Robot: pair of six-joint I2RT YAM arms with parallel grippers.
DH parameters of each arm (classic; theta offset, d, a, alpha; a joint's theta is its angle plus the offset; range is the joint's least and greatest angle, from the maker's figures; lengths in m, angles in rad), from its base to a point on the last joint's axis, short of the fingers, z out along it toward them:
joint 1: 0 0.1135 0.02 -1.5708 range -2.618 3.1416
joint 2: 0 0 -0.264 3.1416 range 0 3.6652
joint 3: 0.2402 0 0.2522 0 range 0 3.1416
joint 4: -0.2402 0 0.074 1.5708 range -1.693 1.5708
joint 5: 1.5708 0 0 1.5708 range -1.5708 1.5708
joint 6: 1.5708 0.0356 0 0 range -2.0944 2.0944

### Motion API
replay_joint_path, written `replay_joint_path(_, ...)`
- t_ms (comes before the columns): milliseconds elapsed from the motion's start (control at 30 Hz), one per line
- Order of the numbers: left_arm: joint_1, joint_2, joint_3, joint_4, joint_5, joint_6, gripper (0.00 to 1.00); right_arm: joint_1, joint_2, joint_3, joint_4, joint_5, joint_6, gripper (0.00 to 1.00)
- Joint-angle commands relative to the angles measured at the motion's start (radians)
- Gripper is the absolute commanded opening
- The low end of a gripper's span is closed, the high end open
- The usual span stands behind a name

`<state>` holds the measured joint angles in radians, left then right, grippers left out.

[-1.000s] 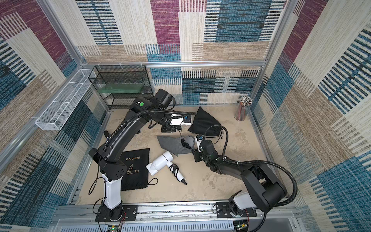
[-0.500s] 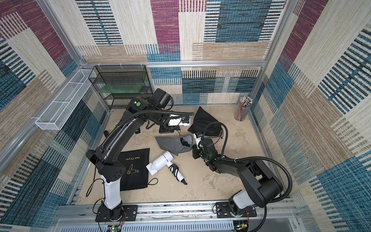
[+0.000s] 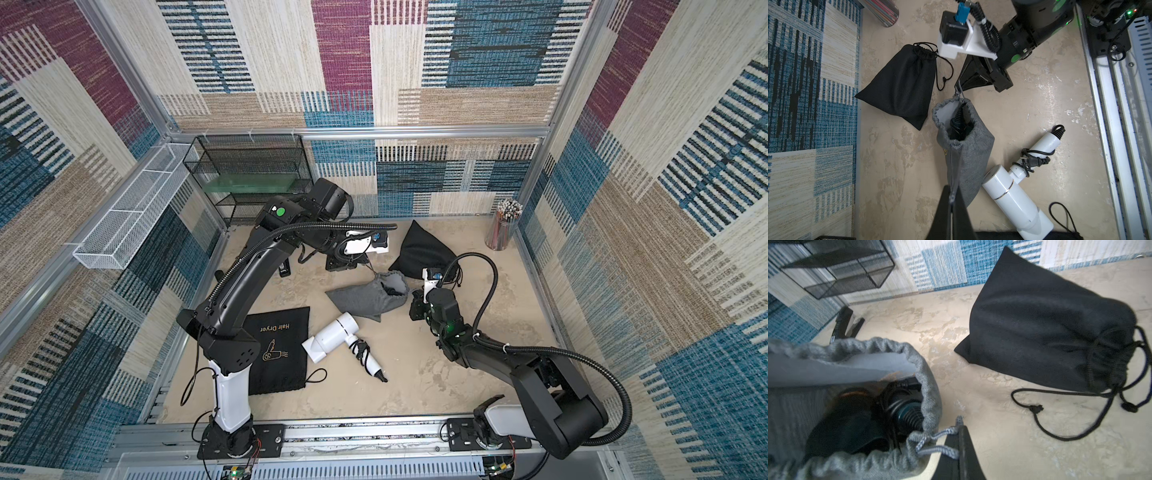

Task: Pack away hair dryers
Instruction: Pull the drawstrings on both sides of the drawstring bag.

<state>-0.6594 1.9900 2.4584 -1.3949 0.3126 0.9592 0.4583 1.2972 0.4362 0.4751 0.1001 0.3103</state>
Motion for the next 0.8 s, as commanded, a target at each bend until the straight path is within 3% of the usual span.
replay_joint_path(0, 0.007, -0.005, -0.002, 0.004, 0.004, -0.025, 0.00, -0.020, -0.029, -0.010, 0.087, 0.037, 0.081, 0.00)
replay_joint_path(400, 0.085, 0.010, 0.077, 0.004, -0.084, 0.107, 0.00, -0.117, -0.113, 0.008, 0.147, 0.037, 0.238, 0.00)
replay_joint_path(767, 0.111, -0.037, 0.044, 0.005, -0.147, 0.223, 0.00, -0.248, -0.159, -0.027, 0.242, -0.010, 0.371, 0.00)
